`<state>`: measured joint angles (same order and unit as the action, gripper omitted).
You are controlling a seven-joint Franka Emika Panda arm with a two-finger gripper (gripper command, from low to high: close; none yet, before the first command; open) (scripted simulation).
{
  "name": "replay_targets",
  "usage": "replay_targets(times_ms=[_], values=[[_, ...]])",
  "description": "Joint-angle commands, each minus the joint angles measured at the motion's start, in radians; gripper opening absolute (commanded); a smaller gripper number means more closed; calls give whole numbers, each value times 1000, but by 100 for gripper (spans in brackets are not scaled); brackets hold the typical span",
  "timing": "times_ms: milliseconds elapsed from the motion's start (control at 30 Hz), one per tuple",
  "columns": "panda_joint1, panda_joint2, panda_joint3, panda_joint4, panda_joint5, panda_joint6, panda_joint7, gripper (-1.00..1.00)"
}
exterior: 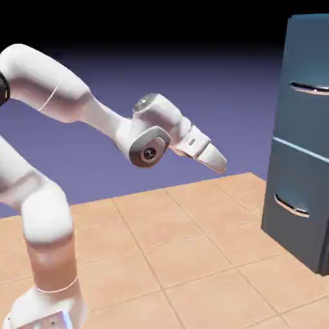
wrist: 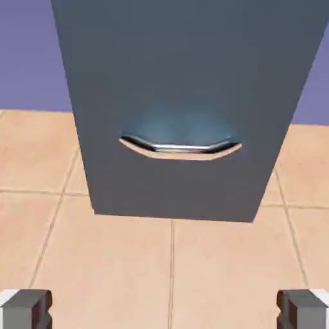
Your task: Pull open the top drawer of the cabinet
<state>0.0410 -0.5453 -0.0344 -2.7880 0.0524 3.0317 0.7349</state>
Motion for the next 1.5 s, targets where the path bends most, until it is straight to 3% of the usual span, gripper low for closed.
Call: replay_targets(times_ms=[0,1467], values=[[24,21,-29,18,44,-4,-5,0],[1083,923,-1283,822,1957,-199,-229,0]])
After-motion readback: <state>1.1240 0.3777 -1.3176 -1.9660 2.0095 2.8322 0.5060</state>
